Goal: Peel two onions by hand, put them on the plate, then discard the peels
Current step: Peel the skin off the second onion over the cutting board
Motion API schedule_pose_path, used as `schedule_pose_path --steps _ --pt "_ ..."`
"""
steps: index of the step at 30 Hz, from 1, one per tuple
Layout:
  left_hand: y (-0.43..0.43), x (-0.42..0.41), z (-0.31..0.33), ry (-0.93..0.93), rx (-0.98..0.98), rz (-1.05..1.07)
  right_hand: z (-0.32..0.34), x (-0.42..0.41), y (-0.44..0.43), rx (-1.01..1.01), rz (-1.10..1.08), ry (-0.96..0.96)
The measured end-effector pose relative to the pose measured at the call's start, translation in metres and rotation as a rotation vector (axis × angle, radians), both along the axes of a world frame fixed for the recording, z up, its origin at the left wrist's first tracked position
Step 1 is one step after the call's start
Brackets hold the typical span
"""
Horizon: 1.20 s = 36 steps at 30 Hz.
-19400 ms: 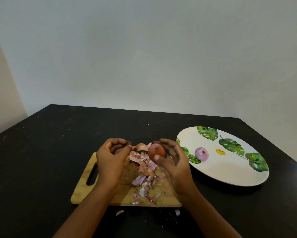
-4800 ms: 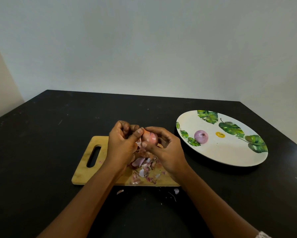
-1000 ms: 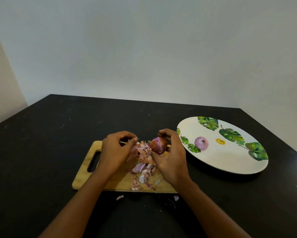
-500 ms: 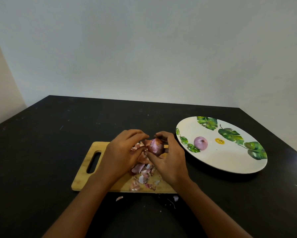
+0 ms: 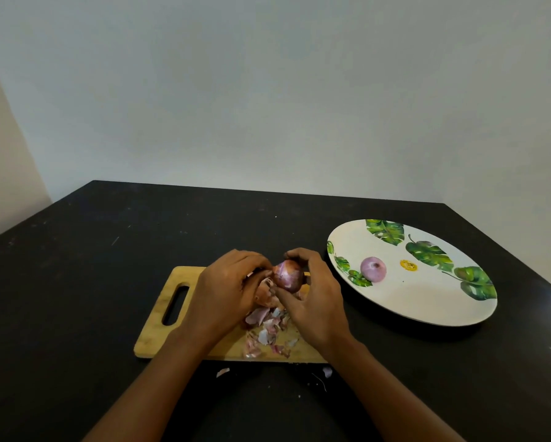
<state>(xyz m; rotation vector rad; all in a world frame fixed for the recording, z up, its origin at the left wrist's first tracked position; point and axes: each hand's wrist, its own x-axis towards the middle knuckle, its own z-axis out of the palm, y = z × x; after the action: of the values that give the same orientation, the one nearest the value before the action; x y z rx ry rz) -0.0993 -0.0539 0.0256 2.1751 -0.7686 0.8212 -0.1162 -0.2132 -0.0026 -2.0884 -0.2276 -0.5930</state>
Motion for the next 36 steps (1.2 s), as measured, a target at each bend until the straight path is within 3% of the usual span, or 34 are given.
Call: schedule_pose_path --steps 17,28,36 --pt "-0.0004 -0.0027 0.0046 0.038 -0.109 0.009 0.0034 0.0002 -0.0021 -0.004 0.017 -0.035" --pt "-0.0057 -0.0049 0.0091 0.268 -0.452 0.08 0.0066 -0.0039 -0.0001 -0.04 0.087 -0.128" --pt "-0.0057 -0.0029 0.0074 0.287 -0.489 0.156 0.0068 -0.0057 0.001 -0.065 0.137 -0.194"
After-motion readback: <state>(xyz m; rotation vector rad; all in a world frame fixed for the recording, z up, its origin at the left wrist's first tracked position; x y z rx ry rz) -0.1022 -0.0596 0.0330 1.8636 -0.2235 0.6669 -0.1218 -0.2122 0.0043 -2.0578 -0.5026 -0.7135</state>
